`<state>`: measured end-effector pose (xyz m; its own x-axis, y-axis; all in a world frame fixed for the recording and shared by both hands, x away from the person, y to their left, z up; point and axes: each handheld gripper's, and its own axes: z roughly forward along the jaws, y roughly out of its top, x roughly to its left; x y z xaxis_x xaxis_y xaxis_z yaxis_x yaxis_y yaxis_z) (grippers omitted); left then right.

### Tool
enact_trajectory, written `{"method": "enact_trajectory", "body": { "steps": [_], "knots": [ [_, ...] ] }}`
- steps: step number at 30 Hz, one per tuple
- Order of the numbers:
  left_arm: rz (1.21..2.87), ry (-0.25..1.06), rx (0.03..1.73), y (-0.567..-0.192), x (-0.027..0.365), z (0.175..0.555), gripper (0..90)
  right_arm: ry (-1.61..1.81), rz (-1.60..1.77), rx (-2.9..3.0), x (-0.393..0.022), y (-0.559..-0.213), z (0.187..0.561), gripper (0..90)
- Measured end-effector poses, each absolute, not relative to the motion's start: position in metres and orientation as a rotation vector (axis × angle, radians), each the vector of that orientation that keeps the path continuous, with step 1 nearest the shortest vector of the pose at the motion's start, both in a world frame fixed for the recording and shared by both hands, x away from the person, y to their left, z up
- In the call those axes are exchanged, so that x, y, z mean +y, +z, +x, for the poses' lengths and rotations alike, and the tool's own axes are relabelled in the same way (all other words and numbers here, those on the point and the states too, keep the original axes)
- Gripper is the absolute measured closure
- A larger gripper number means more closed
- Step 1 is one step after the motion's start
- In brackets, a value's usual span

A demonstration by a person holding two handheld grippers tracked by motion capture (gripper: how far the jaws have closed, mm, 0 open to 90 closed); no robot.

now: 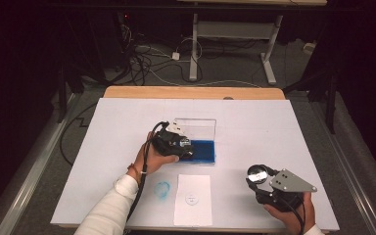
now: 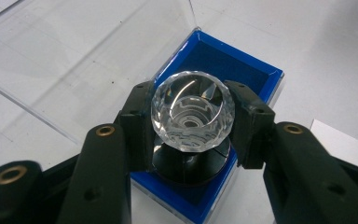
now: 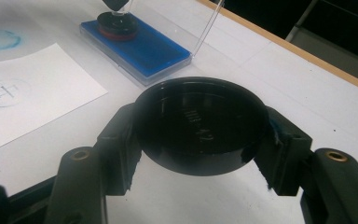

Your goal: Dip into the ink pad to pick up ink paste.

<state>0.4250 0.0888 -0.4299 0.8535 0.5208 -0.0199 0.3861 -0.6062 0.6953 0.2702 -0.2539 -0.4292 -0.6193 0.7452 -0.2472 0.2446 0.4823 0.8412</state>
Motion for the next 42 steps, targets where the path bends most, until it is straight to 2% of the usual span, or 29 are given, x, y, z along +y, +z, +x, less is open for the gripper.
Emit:
{"method": "enact_trajectory", "body": {
  "steps": [25,42],
  "knots": [
    [2.316,0.274,0.648,-0.426,0.086,0.421,54.5,1.07,0.816,2.117,-0.258,-0.429,0.267,38.9],
    [2.255,0.281,0.624,-0.415,0.089,0.42,54.5,1.064,0.824,2.119,-0.257,-0.43,0.267,38.8]
  ]
}}
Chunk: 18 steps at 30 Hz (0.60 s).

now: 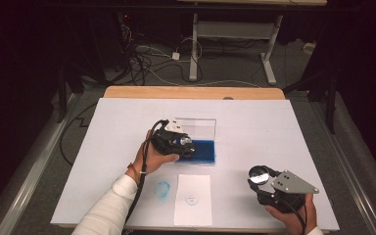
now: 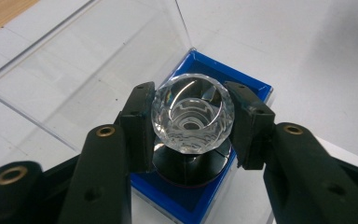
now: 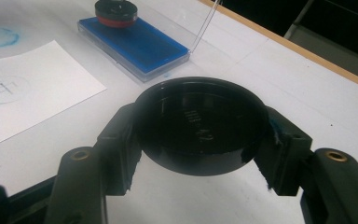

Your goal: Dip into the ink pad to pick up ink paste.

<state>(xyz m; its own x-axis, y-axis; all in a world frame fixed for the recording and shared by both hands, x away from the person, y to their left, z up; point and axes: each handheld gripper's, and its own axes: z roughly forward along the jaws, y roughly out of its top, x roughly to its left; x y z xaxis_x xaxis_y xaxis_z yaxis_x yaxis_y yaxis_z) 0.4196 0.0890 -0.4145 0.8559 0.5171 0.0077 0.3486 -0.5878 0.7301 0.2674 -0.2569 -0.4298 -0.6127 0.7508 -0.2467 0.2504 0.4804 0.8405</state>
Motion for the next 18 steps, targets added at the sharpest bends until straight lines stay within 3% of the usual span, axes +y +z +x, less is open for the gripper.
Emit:
{"method": "enact_trajectory", "body": {
  "steps": [18],
  "knots": [
    [2.239,0.292,0.591,-0.399,0.091,0.416,54.5,1.065,0.822,2.126,-0.257,-0.43,0.268,38.9]
  ]
}}
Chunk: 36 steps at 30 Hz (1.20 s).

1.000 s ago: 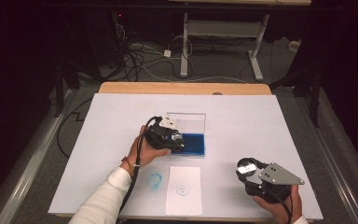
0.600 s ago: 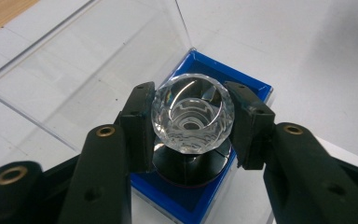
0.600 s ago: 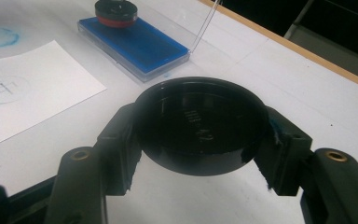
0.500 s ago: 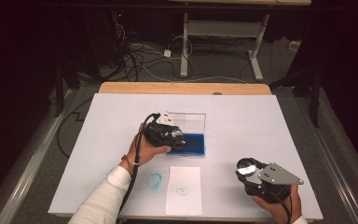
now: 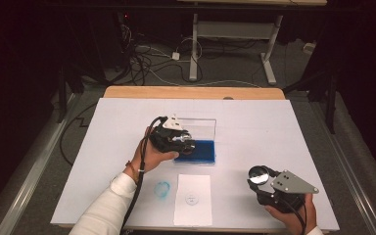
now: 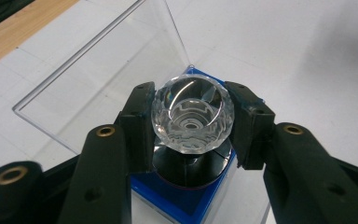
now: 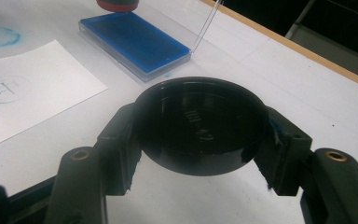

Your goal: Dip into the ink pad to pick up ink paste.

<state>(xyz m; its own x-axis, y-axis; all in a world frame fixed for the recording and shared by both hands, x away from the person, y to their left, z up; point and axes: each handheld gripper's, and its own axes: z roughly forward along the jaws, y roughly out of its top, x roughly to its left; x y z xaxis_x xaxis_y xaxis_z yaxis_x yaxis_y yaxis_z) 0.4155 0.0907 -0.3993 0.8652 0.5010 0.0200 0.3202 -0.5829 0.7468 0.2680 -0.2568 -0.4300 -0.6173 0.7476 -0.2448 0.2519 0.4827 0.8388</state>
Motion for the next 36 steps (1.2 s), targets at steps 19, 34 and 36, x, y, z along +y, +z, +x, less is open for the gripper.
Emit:
{"method": "enact_trajectory", "body": {
  "steps": [19,34,36],
  "knots": [
    [2.219,0.308,0.498,-0.386,0.092,0.397,54.5,1.07,0.826,2.138,-0.257,-0.43,0.27,38.9],
    [2.188,0.333,0.433,-0.381,0.119,0.365,54.5,1.081,0.825,2.142,-0.257,-0.429,0.272,38.9],
    [2.191,0.341,0.431,-0.381,0.123,0.362,54.5,1.08,0.827,2.143,-0.255,-0.429,0.273,38.9]
  ]
}}
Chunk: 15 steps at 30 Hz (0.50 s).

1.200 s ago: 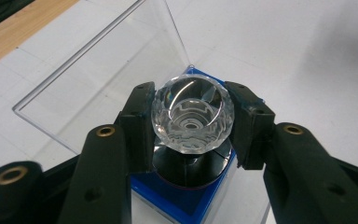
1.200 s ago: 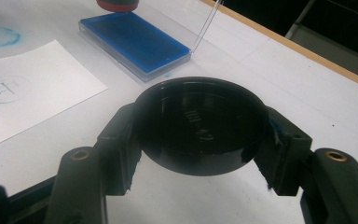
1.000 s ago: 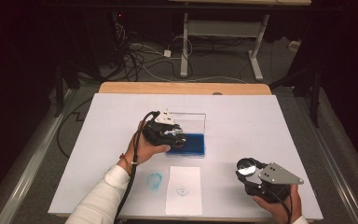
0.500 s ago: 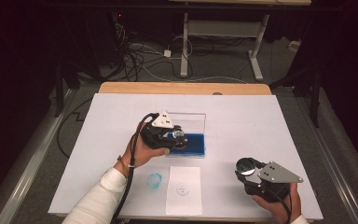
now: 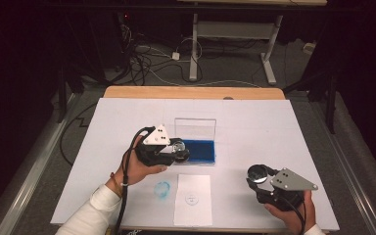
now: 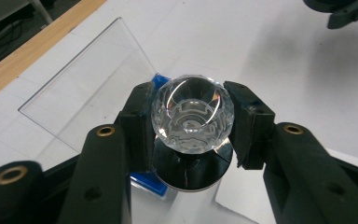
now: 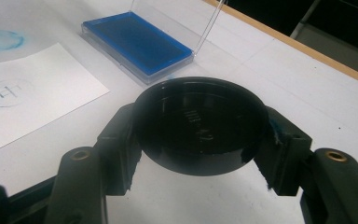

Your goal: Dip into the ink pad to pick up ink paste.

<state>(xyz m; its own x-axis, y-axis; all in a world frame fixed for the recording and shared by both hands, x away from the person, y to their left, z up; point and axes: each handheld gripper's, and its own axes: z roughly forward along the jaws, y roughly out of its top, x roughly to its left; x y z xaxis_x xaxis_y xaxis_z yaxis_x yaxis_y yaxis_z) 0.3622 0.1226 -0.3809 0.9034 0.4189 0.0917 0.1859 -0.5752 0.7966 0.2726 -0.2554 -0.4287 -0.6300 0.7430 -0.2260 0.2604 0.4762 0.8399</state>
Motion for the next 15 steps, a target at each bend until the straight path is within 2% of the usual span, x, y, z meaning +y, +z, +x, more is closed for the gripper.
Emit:
{"method": "enact_trajectory", "body": {
  "steps": [15],
  "knots": [
    [2.192,0.362,0.431,-0.378,0.143,0.34,54.5,1.087,0.796,2.159,-0.248,-0.43,0.274,39.0]
  ]
}}
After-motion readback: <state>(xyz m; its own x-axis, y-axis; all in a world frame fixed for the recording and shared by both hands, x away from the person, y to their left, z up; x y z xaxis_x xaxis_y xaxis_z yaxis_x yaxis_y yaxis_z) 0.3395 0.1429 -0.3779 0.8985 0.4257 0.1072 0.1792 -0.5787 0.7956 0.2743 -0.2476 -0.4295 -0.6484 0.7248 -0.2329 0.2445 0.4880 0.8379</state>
